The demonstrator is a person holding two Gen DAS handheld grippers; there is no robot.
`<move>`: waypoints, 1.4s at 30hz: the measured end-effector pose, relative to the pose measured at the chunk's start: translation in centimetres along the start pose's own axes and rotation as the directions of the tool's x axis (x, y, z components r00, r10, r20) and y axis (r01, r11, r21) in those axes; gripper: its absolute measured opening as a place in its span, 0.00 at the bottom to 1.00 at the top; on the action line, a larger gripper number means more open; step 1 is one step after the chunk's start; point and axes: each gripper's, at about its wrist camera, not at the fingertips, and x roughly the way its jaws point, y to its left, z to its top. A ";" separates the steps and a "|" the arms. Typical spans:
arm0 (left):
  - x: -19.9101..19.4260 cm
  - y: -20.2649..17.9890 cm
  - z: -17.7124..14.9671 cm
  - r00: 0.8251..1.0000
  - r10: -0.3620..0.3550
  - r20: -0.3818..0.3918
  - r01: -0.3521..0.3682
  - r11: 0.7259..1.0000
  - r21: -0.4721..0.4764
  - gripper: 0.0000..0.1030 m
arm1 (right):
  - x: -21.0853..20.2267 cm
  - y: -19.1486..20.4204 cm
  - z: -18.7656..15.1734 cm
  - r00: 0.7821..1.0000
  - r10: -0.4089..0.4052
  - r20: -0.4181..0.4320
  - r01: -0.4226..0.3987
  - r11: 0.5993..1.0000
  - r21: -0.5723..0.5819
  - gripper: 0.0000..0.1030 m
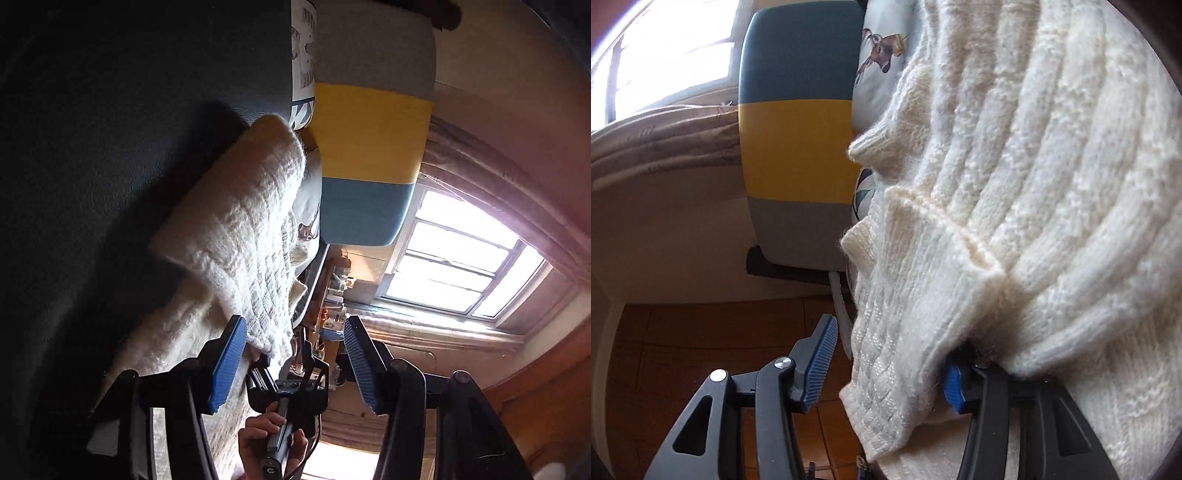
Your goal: Fold clothes
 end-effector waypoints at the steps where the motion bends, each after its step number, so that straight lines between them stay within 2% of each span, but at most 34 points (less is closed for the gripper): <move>1: 0.3 0.1 -0.1 1.000 0.001 -0.002 -0.001 1.000 -0.004 0.55 | 0.0 0.0 0.1 1.000 0.011 -0.029 -0.012 1.000 -0.016 0.50; 4: 1.4 0.5 -0.3 1.000 0.010 -0.015 -0.010 1.000 -0.020 0.55 | 0.3 -0.3 0.7 0.996 0.034 -0.083 -0.033 0.999 0.017 0.50; 5: 1.7 0.6 -0.4 1.000 0.020 -0.012 -0.021 1.000 -0.017 0.55 | 0.3 -0.2 0.8 0.995 0.020 -0.094 -0.019 1.000 0.016 0.48; 6: 2.0 0.7 -0.4 1.000 0.030 -0.009 -0.030 0.999 -0.015 0.55 | 0.4 0.1 0.8 0.994 -0.037 -0.102 0.035 0.999 -0.014 0.43; 8: 2.4 0.8 -0.2 0.999 0.046 -0.004 -0.046 0.999 -0.021 0.55 | 0.5 1.1 0.6 0.987 -0.136 -0.089 0.129 0.988 -0.085 0.06; 9: 2.5 0.9 -0.1 0.998 0.056 0.008 -0.056 0.998 -0.025 0.55 | 0.5 1.8 0.5 0.982 -0.174 -0.071 0.165 0.979 -0.123 0.06; 11: 2.4 1.1 0.4 0.997 0.073 0.030 -0.072 0.997 -0.032 0.55 | 0.5 3.9 0.2 0.988 -0.144 -0.062 0.131 0.975 -0.179 0.06; 13: 2.3 1.2 1.1 0.995 0.088 0.052 -0.086 0.996 -0.039 0.55 | 0.7 7.5 0.1 0.987 -0.151 -0.047 0.131 0.949 -0.287 0.06; 16: 2.2 1.6 1.9 0.994 0.082 0.068 -0.077 0.994 -0.073 0.55 | 0.6 13.0 -0.2 0.987 -0.157 -0.029 0.129 0.890 -0.438 0.06; 19: 2.1 1.5 2.3 0.993 0.074 0.094 -0.067 0.995 -0.075 0.55 | 0.2 18.2 -0.6 0.985 -0.175 0.003 0.145 0.807 -0.573 0.06; 24: 1.6 0.8 2.7 0.985 0.063 0.161 -0.056 0.997 -0.044 0.55 | -2.2 22.4 0.4 0.980 -0.180 0.085 0.191 0.734 -0.652 0.06; 27: 1.8 0.5 2.9 0.981 0.082 0.176 -0.079 0.997 -0.021 0.55 | -3.2 20.9 1.7 0.966 -0.231 0.114 0.250 0.732 -0.634 0.06; 28: 1.9 0.4 2.8 0.980 0.093 0.177 -0.092 0.996 -0.012 0.49 | -3.7 19.4 2.0 0.960 -0.253 0.121 0.273 0.739 -0.616 0.06; 29: 2.1 0.4 2.6 0.978 0.108 0.179 -0.110 0.994 0.001 0.35 | -4.2 17.9 2.3 0.953 -0.275 0.128 0.295 0.745 -0.598 0.06; 31: 2.3 0.3 2.1 0.972 0.148 0.182 -0.157 0.987 0.035 0.17 | -4.7 14.4 3.1 0.936 -0.326 0.135 0.345 0.763 -0.548 0.06; 32: 2.6 0.4 1.9 0.969 0.170 0.177 -0.181 0.982 0.045 0.12 | -4.8 12.7 3.3 0.929 -0.347 0.131 0.362 0.774 -0.520 0.06; 34: 3.0 0.6 1.4 0.962 0.213 0.169 -0.227 0.972 0.065 0.09 | -5.1 9.2 3.9 0.914 -0.387 0.121 0.396 0.792 -0.464 0.06; 38: 3.6 0.7 1.0 0.945 0.282 0.167 -0.300 0.949 0.095 0.07 | -5.4 4.6 4.8 0.904 -0.417 0.099 0.421 0.821 -0.386 0.06; 42: 3.6 0.1 0.5 0.920 0.340 0.194 -0.368 0.920 0.133 0.07 | -5.9 4.3 5.2 0.916 -0.390 0.097 0.395 0.825 -0.404 0.06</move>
